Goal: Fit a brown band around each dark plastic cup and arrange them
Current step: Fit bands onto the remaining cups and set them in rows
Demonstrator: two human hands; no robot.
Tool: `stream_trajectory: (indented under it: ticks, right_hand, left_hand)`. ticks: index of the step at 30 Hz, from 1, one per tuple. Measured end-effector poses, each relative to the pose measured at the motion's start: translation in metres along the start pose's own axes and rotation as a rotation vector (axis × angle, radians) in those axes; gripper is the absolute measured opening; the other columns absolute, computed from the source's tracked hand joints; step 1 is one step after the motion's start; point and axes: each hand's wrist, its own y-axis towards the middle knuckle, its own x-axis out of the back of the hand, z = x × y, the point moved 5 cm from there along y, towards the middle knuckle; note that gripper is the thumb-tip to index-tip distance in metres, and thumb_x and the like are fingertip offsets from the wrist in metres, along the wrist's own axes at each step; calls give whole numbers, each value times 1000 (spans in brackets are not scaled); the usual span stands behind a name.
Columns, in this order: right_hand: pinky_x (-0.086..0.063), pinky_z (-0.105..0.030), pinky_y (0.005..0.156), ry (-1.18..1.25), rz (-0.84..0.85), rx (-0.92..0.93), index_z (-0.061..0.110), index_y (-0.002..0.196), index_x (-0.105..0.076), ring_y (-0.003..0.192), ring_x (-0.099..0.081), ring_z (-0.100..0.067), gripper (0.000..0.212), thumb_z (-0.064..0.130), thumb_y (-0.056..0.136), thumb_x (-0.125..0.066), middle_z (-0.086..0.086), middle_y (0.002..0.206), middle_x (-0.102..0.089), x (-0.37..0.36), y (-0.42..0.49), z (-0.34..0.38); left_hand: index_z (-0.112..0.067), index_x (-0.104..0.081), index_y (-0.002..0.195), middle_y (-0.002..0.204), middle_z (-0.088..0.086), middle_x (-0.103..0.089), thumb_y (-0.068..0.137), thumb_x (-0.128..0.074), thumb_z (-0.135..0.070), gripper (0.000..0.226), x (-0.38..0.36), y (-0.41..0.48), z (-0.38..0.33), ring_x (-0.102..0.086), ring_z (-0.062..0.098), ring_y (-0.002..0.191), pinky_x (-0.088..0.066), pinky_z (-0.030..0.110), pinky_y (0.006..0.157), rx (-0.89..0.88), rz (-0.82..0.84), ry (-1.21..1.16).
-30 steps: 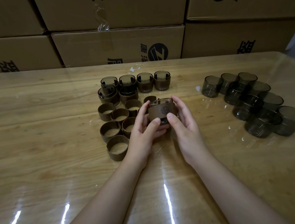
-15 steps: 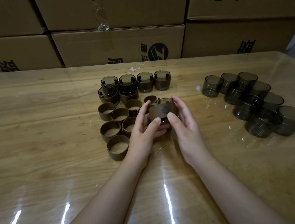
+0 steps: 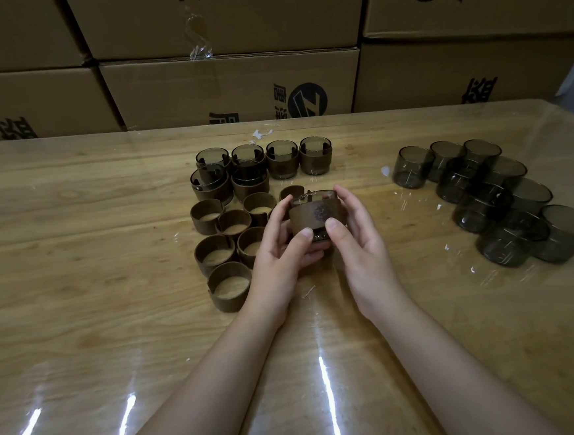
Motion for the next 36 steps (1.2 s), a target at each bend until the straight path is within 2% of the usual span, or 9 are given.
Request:
stream_trajectory:
  ticks: [6,8,11,15,19,24,27,30,36]
  right_hand:
    - [-48,-15,89,-20,-10,19,40,125,-51,118,-57,-2,43,23,87,-59,16,124,-63,1,0,1]
    - [-47,-15,90,-33,-15,22,41,125,-51,118,-57,-1,43,24,87,-59,19,123,-63,2,0,1]
    - [-46,-20,97,-52,-14,16,45,128,-49,121,-55,-2,43,28,88,-56,15,126,-62,2,-1,-1]
    - [-45,-12,91,-92,-4,41,42,129,-47,116,-56,5,43,16,96,-55,17,126,-59,3,-1,1]
    - [-44,-11,91,-114,0,60,39,131,-42,117,-55,5,50,9,94,-56,7,134,-53,4,0,0]
    - [-45,-14,93,-122,-35,57,38,133,-39,118,-56,2,55,28,83,-61,-1,138,-52,5,1,-3]
    - [-46,-15,90,-118,-25,63,29,135,-41,117,-57,0,53,19,87,-60,-5,134,-57,4,2,-6]
    - [-47,-13,88,-137,-17,73,27,134,-44,115,-59,1,49,10,91,-60,0,129,-60,6,2,-7]
    - [-47,-13,88,-197,0,90,43,129,-45,110,-62,-2,57,8,89,-64,17,121,-63,6,2,-8]
  left_hand:
    - [-33,-37,140,125,0,-65,86,-58,-25,59,3,0,1,-70,25,101,-57,32,80,26,-16,-24]
    - [-29,-42,131,122,2,-67,84,-60,-27,51,5,0,2,-70,24,99,-56,28,73,50,-41,-44]
    - [-21,-45,133,120,3,-68,83,-61,-31,54,7,1,5,-70,24,101,-56,26,71,86,-61,-58]
    - [-20,-50,135,121,7,-67,84,-60,-31,53,8,1,3,-70,25,100,-56,26,71,86,-67,-87]
    - [-29,-56,127,116,6,-70,83,-61,-29,44,9,-1,-1,-71,23,96,-55,25,70,41,-111,-110]
    - [-28,-59,117,117,12,-68,80,-68,-31,38,9,-3,-4,-71,24,93,-56,25,68,46,-146,-171]
    - [-24,-57,119,114,14,-69,78,-65,-30,43,9,-3,-4,-71,26,93,-57,26,68,53,-161,-231]
    - [-20,-53,125,114,14,-70,80,-63,-31,47,11,-2,-3,-71,28,98,-57,27,70,63,-162,-250]
    - [-14,-49,131,117,16,-68,83,-62,-29,51,11,-1,0,-69,31,103,-58,36,81,71,-162,-243]
